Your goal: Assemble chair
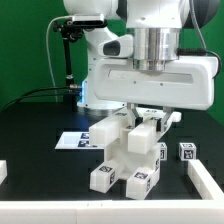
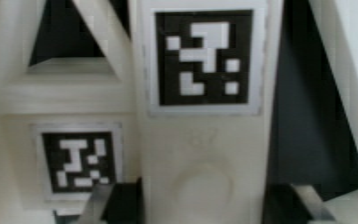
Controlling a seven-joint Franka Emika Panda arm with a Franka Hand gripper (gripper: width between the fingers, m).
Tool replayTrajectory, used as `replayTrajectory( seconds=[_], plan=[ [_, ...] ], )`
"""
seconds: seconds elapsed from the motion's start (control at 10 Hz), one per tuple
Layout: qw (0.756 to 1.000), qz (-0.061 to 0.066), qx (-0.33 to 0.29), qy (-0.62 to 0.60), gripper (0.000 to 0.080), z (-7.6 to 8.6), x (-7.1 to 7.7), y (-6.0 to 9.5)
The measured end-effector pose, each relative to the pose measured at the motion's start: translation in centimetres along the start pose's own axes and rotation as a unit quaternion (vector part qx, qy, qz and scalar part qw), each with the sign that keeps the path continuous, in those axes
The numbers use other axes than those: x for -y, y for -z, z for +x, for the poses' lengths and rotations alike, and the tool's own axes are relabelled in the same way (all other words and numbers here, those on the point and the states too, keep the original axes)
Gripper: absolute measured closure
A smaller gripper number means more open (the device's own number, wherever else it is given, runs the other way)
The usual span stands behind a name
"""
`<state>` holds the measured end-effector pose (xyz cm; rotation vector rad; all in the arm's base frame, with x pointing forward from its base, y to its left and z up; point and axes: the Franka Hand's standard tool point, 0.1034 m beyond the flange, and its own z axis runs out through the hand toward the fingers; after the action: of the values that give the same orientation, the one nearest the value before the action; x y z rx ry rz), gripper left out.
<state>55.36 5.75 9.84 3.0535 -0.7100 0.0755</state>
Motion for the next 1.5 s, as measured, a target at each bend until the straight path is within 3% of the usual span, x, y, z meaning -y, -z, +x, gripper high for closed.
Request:
replayTrajectory(
  seconds=[0.6, 0.7, 0.9, 1.5],
  plan=[
    [1.0, 0.007, -0.02, 0.009, 0.0515, 0.96, 0.23, 0.02],
    [1.0, 0.007, -0.02, 0.009, 0.0433, 0.96, 0.25, 0.02],
    [1.0, 0.007, -0.019, 0.009, 0.0181, 0.94, 0.24, 0.0],
    [1.0, 0.007, -0.019, 0.009, 0.0151, 0.94, 0.25, 0.0]
  ],
)
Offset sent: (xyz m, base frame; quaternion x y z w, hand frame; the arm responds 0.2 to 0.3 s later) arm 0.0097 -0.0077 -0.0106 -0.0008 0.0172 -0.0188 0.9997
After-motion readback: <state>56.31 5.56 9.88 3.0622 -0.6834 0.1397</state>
